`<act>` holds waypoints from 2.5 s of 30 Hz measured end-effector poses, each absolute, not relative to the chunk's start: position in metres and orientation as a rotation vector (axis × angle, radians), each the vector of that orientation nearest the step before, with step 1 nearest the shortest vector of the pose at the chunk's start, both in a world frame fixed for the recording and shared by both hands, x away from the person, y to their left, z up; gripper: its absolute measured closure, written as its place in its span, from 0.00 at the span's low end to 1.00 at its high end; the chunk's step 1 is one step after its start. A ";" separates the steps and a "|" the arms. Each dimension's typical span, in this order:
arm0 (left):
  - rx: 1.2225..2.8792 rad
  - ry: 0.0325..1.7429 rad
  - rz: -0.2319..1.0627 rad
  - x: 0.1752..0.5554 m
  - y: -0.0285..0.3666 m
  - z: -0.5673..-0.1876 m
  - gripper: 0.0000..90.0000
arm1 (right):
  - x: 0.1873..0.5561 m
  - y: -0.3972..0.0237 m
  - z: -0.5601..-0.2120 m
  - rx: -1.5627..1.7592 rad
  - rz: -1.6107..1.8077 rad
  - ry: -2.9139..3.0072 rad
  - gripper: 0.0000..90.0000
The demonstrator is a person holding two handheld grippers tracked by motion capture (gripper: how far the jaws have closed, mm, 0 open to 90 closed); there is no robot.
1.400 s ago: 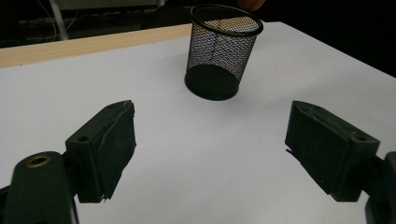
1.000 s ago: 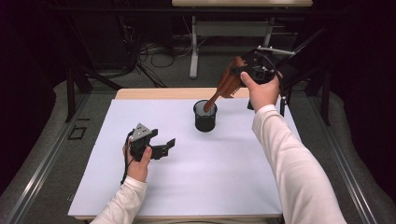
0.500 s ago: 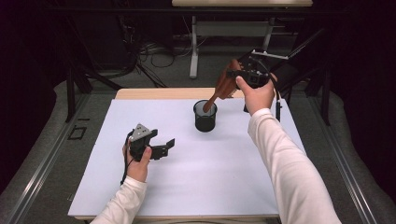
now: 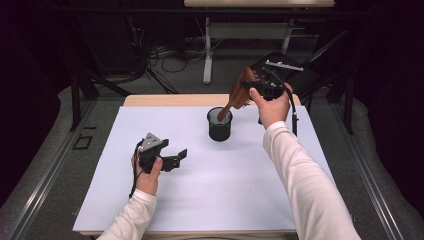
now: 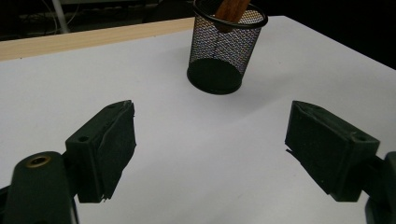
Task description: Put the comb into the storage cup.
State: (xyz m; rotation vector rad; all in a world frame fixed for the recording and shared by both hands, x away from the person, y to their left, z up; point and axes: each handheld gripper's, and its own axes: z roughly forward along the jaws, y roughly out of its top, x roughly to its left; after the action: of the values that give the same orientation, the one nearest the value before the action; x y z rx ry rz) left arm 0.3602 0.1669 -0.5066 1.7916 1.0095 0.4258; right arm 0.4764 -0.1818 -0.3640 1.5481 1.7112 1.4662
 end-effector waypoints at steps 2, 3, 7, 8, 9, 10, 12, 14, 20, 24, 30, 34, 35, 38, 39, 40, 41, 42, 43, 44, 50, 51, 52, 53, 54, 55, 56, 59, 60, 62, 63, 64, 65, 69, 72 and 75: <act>1.793 1.007 0.425 0.360 0.167 -0.507 0.18 | 0.476 -0.181 -0.366 1.539 1.463 1.711 0.56; 1.793 1.008 0.425 0.360 0.167 -0.507 0.18 | 0.476 -0.180 -0.367 1.537 1.461 1.710 0.56; 1.795 1.007 0.425 0.361 0.167 -0.507 0.18 | 0.476 -0.178 -0.371 1.521 1.451 1.712 0.56; 1.795 1.008 0.425 0.361 0.167 -0.507 0.18 | 0.476 -0.178 -0.372 1.516 1.449 1.712 0.56; 1.795 1.009 0.424 0.360 0.167 -0.507 0.18 | 0.476 -0.177 -0.373 1.512 1.450 1.711 0.56; 1.795 1.009 0.424 0.360 0.167 -0.507 0.18 | 0.476 -0.177 -0.373 1.509 1.450 1.712 0.56; 1.796 1.007 0.424 0.361 0.167 -0.507 0.18 | 0.476 -0.176 -0.375 1.506 1.449 1.713 0.56; 1.796 1.008 0.424 0.361 0.167 -0.507 0.18 | 0.476 -0.174 -0.376 1.499 1.439 1.718 0.56; 1.794 1.011 0.425 0.361 0.167 -0.507 0.18 | 0.477 -0.173 -0.381 1.494 1.433 1.725 0.56; 1.791 1.013 0.423 0.361 0.168 -0.507 0.18 | 0.478 -0.172 -0.384 1.494 1.425 1.723 0.56; 1.796 1.012 0.425 0.361 0.167 -0.508 0.18 | 0.479 -0.170 -0.387 1.476 1.410 1.728 0.56; 1.794 1.014 0.424 0.361 0.167 -0.508 0.18 | 0.479 -0.168 -0.388 1.463 1.398 1.737 0.56; 1.794 1.014 0.424 0.361 0.167 -0.508 0.18 | 0.479 -0.167 -0.389 1.462 1.397 1.737 0.56; 1.796 1.013 0.424 0.361 0.167 -0.508 0.18 | 0.480 -0.166 -0.390 1.449 1.387 1.745 0.56; 1.797 1.012 0.423 0.361 0.167 -0.508 0.18 | 0.480 -0.165 -0.390 1.445 1.383 1.747 0.56; 1.798 1.012 0.423 0.361 0.167 -0.508 0.18 | 0.480 -0.164 -0.391 1.435 1.377 1.753 0.56; 1.796 1.013 0.422 0.361 0.167 -0.508 0.18 | 0.480 -0.164 -0.391 1.430 1.374 1.755 0.56; 1.797 1.013 0.422 0.361 0.167 -0.508 0.18 | 0.480 -0.163 -0.392 1.419 1.366 1.761 0.56; 1.796 1.012 0.423 0.361 0.167 -0.508 0.18 | 0.480 -0.162 -0.392 1.415 1.359 1.763 0.56; 1.796 1.013 0.423 0.361 0.167 -0.508 0.18 | 0.480 -0.162 -0.393 1.407 1.352 1.766 0.56; 1.795 1.012 0.421 0.361 0.167 -0.508 0.18 | 0.480 -0.159 -0.396 1.377 1.332 1.778 0.56; 1.796 1.013 0.421 0.361 0.167 -0.508 0.18 | 0.480 -0.159 -0.397 1.374 1.329 1.781 0.56; 1.796 1.013 0.421 0.361 0.167 -0.508 0.18 | 0.480 -0.158 -0.397 1.369 1.326 1.783 0.56; 1.796 1.013 0.420 0.361 0.167 -0.508 0.18 | 0.480 -0.158 -0.397 1.364 1.322 1.785 0.56; 1.796 1.014 0.419 0.361 0.167 -0.508 0.18 | 0.480 -0.157 -0.397 1.359 1.318 1.786 0.56; 1.794 1.015 0.419 0.361 0.167 -0.508 0.18 | 0.479 -0.157 -0.398 1.353 1.314 1.789 0.56; 1.794 1.015 0.418 0.361 0.167 -0.508 0.18 | 0.479 -0.156 -0.398 1.346 1.312 1.790 0.56; 1.792 1.014 0.416 0.361 0.167 -0.508 0.18 | 0.479 -0.155 -0.399 1.333 1.302 1.796 0.56; 1.792 1.014 0.416 0.361 0.167 -0.508 0.18 | 0.479 -0.154 -0.399 1.331 1.295 1.798 0.56; 1.795 1.014 0.417 0.361 0.167 -0.508 0.18 | 0.479 -0.153 -0.400 1.327 1.285 1.802 0.56; 1.795 1.014 0.417 0.361 0.167 -0.508 0.18 | 0.479 -0.152 -0.400 1.321 1.283 1.801 0.56; 1.797 1.013 0.417 0.361 0.167 -0.508 0.18 | 0.479 -0.152 -0.400 1.318 1.283 1.802 0.56; 1.796 1.013 0.417 0.361 0.167 -0.508 0.18 | 0.479 -0.152 -0.400 1.315 1.281 1.802 0.56; 1.795 1.015 0.417 0.361 0.167 -0.508 0.18 | 0.479 -0.150 -0.400 1.304 1.274 1.806 0.56; 1.797 1.014 0.416 0.361 0.167 -0.508 0.18 | 0.479 -0.148 -0.401 1.295 1.260 1.817 0.56; 1.798 1.012 0.416 0.361 0.167 -0.508 0.18 | 0.479 -0.147 -0.402 1.286 1.255 1.823 0.56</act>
State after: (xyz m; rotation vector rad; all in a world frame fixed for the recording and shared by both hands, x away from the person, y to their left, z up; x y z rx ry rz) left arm 0.3614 0.1668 -0.5084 1.7984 1.0124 0.4160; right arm 0.4788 -0.1469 -0.4023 1.2859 1.8227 1.2545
